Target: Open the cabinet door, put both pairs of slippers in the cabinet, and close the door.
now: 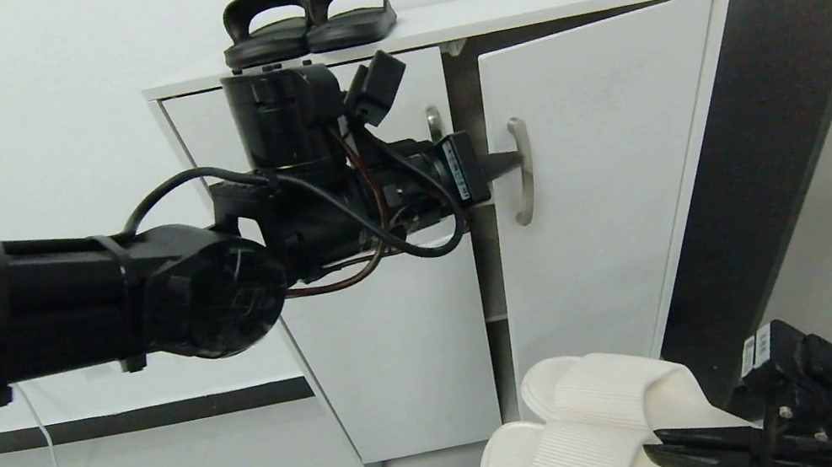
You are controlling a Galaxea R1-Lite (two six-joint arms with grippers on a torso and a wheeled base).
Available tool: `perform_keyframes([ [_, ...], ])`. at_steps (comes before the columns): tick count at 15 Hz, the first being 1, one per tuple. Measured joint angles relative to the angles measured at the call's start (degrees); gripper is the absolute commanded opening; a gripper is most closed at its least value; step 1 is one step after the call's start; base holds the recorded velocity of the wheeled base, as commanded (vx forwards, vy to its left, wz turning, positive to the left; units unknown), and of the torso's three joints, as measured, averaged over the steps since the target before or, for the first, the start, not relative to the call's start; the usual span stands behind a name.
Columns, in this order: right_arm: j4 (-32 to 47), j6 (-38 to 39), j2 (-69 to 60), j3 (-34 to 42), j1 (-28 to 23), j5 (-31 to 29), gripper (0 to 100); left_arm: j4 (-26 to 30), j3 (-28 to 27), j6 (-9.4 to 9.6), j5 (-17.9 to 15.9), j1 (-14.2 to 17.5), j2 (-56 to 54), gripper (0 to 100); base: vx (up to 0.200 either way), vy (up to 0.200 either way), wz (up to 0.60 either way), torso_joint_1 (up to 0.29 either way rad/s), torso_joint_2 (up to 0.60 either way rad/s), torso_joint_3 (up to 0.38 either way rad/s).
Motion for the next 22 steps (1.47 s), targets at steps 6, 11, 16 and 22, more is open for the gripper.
perform_keyframes([
  [6,-0.1,0.0,0.0,-0.1,0.5,-0.1,0,-1.7,4.6,-2.82,-2.3,2.9,-5.2,0,0.0,0.0,0.0,0.0,0.0,0.0],
  [11,-0.1,0.0,0.0,-0.1,0.6,-0.1,0,-3.8,1.3,-4.19,-2.4,5.0,-0.5,0,0.0,0.0,0.0,0.0,0.0,0.0],
  [16,0.0,0.0,0.1,0.0,0.7,-0.1,0,-4.3,-6.1,-10.26,-1.9,5.2,6.6,0,0.0,0.0,0.0,0.0,0.0,0.0],
  [22,0.1,-0.1,0.1,0.4,1.4,-0.5,0,-5.6,-8.3,-11.54,-1.6,3.1,9.8,0,-0.2,0.0,0.0,0.002,0.0,0.001],
])
